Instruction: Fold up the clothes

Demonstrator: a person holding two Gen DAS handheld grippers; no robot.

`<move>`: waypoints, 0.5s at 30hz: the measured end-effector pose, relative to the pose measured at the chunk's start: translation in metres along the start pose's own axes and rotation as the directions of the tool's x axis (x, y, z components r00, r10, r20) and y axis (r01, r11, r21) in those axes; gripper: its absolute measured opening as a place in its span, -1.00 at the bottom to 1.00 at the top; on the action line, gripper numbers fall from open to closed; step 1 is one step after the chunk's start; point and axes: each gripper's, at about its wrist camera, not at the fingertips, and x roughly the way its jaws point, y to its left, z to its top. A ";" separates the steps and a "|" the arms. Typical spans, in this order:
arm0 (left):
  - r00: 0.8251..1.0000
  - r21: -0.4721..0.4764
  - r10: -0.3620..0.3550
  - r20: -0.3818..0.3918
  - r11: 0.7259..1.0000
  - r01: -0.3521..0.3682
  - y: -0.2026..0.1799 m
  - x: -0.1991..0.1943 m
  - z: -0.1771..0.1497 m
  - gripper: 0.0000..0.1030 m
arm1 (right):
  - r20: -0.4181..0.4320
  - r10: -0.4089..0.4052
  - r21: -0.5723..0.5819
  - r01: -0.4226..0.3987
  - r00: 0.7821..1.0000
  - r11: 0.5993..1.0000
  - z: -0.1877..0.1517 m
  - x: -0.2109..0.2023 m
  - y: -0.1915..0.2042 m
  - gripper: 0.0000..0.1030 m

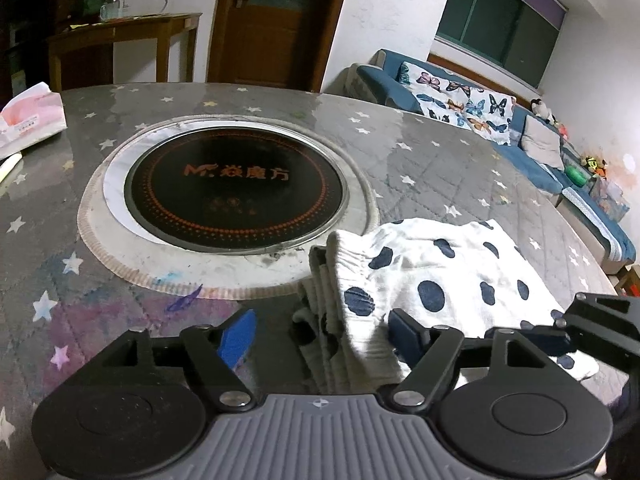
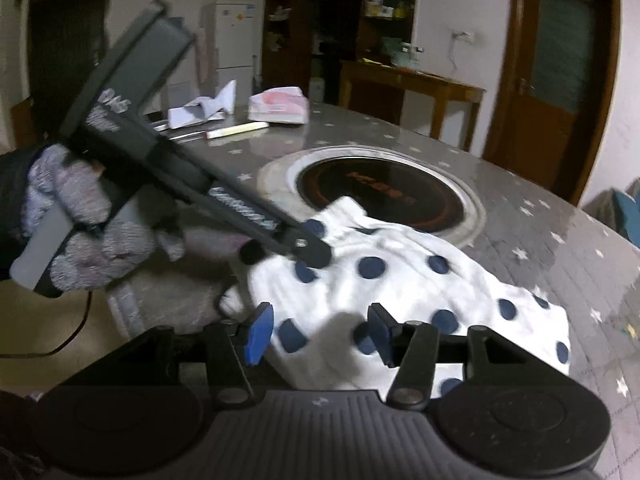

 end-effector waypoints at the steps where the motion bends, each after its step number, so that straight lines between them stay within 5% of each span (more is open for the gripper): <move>1: 1.000 -0.001 0.001 0.000 1.000 -0.001 0.000 0.000 0.000 0.53 | -0.002 0.005 -0.016 -0.005 1.000 1.000 0.000 0.001 0.004 0.08; 8: 1.000 -0.029 0.010 0.025 1.000 -0.009 0.003 -0.005 0.002 1.00 | -0.007 -0.014 -0.208 0.013 1.000 0.978 0.003 0.017 0.036 0.08; 15: 1.000 -0.072 0.002 0.012 0.997 -0.002 0.011 -0.004 0.004 1.00 | -0.015 -0.044 -0.309 0.037 0.999 0.950 0.003 0.032 0.055 0.05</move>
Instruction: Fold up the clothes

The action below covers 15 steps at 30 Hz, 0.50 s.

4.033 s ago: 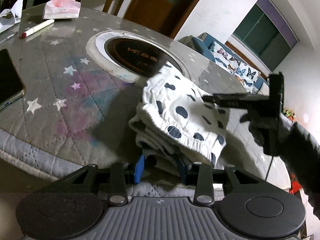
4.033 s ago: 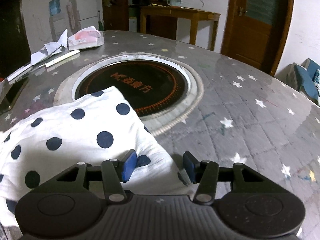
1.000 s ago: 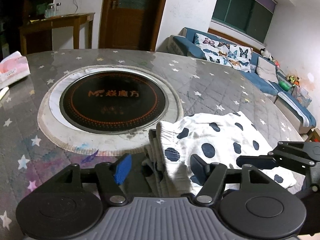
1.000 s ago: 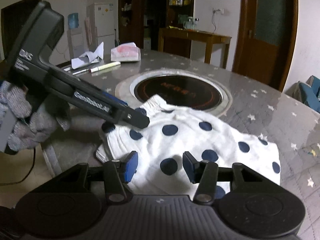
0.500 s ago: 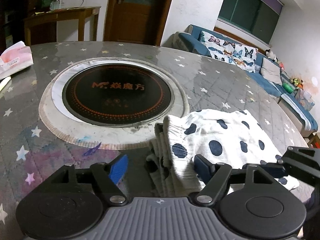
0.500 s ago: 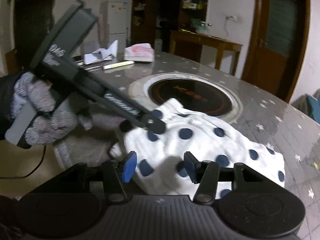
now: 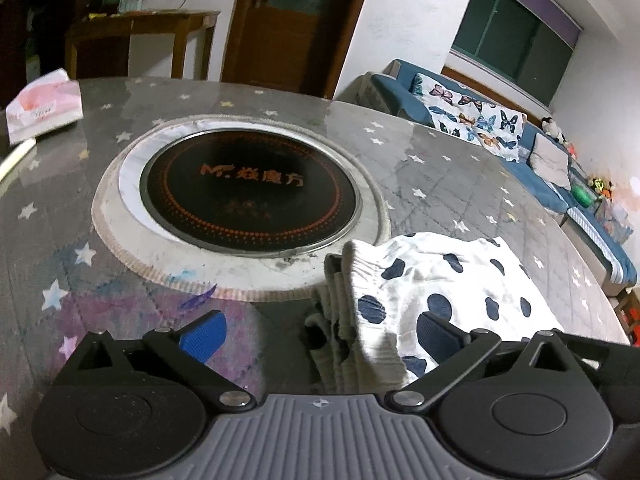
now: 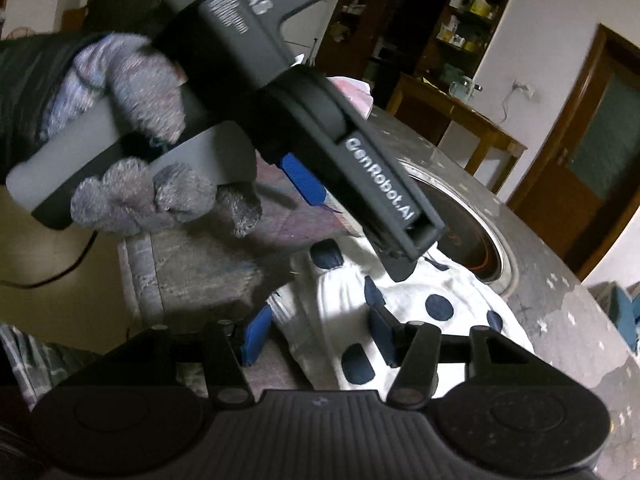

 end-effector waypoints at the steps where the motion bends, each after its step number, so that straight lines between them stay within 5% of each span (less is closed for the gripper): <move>1: 1.000 -0.016 -0.004 -0.006 1.000 0.004 0.002 0.000 0.000 1.00 | -0.004 -0.005 -0.009 0.005 1.000 1.000 0.000 0.002 0.002 0.02; 9: 0.995 -0.171 -0.088 -0.037 0.982 0.080 0.016 0.000 0.000 0.98 | 0.008 0.006 0.034 -0.006 1.000 0.999 0.002 0.004 -0.001 -0.32; 15: 0.982 -0.351 -0.186 -0.036 0.922 0.162 0.030 -0.002 -0.002 0.98 | 0.056 0.059 0.219 -0.069 0.997 0.973 0.000 -0.006 -0.030 -0.51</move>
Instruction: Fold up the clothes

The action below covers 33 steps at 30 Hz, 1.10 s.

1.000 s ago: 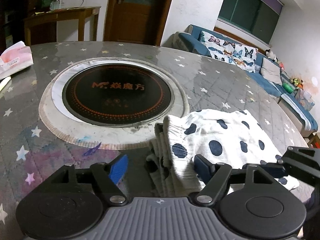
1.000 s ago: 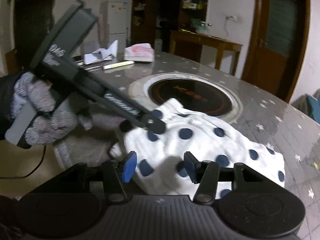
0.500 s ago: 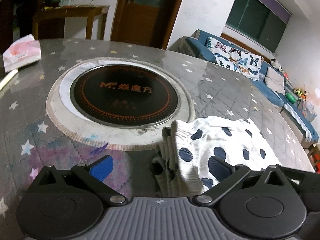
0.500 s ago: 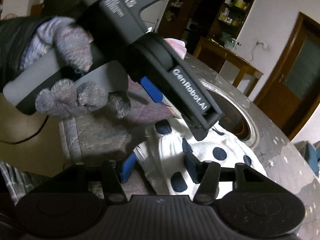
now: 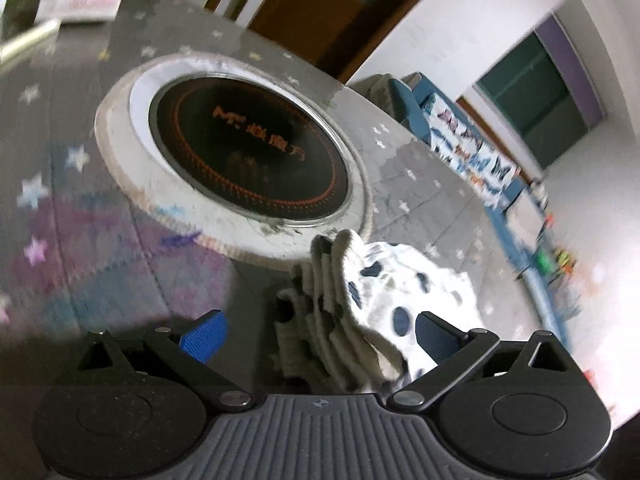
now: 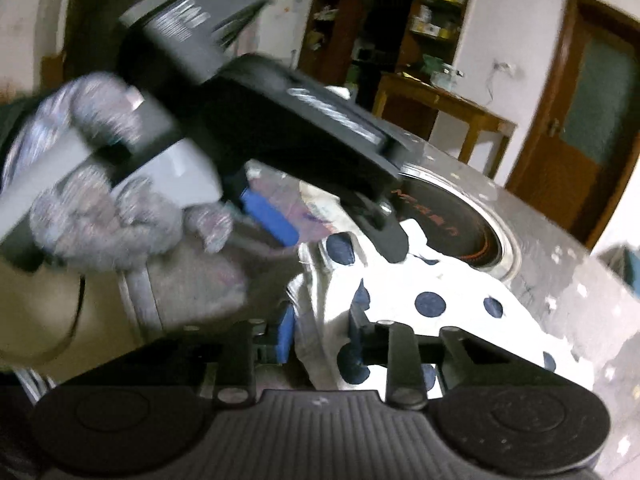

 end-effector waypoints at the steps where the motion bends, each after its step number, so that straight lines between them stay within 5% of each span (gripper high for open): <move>1: 1.000 -0.027 -0.018 -0.002 0.999 0.018 0.001 -0.001 0.000 0.98 | 0.009 0.014 0.043 -0.015 1.000 0.999 0.001 -0.003 -0.007 -0.54; 8: 0.995 -0.205 -0.104 0.001 0.973 0.102 0.009 0.001 -0.007 1.00 | 0.073 0.094 0.278 -0.111 0.993 0.954 -0.002 -0.017 -0.051 -0.59; 14: 0.988 -0.292 -0.153 -0.005 0.946 0.145 0.013 0.011 -0.011 0.99 | 0.112 0.129 0.345 -0.160 0.985 0.925 -0.009 -0.022 -0.068 -0.62; 16: 0.986 -0.294 -0.166 -0.011 0.943 0.156 0.011 0.015 -0.010 0.97 | 0.119 0.133 0.344 -0.166 0.984 0.924 -0.009 -0.024 -0.070 -0.62; 25: 0.986 -0.282 -0.165 -0.036 0.948 0.149 0.017 0.029 -0.008 -0.04 | 0.084 0.154 0.271 -0.172 0.984 0.947 -0.014 -0.020 -0.053 -0.57; 33: 0.981 -0.250 -0.183 -0.063 0.954 0.162 0.018 0.029 -0.005 0.03 | 0.042 0.140 0.127 -0.144 0.989 0.981 -0.015 -0.017 -0.032 -0.44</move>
